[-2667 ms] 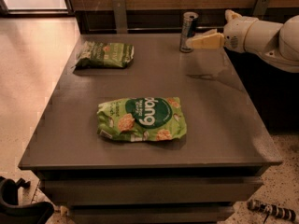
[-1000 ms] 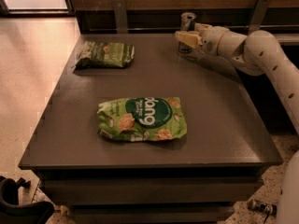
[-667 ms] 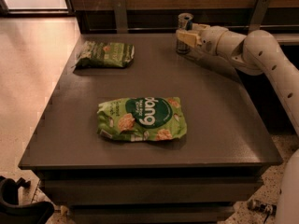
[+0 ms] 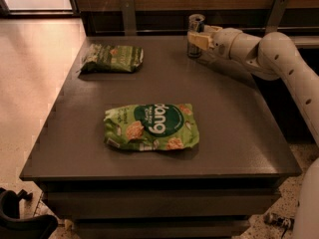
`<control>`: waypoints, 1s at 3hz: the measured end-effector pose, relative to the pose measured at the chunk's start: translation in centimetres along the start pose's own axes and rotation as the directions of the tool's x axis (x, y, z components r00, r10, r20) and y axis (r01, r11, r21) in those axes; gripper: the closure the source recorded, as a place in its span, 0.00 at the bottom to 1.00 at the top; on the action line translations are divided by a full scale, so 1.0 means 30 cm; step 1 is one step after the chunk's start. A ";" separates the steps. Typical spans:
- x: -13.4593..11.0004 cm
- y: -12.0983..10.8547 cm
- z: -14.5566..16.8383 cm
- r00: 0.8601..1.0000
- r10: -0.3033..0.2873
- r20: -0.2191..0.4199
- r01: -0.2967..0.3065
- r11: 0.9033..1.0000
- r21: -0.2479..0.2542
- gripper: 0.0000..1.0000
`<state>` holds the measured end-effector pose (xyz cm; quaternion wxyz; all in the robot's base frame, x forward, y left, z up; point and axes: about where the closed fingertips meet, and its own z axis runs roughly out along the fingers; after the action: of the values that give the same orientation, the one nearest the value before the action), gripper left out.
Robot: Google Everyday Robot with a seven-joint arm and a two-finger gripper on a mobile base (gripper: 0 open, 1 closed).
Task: Pick redbull can
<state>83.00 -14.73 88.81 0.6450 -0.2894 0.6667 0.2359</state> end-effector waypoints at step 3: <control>-0.132 0.039 -0.014 0.999 -0.009 0.032 0.010 0.999 -0.032 1.00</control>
Offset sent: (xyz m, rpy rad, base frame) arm -0.0083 0.0057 0.0245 0.0434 -0.0265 0.0591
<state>81.89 -13.87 92.71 0.6519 -0.2991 0.6511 0.2482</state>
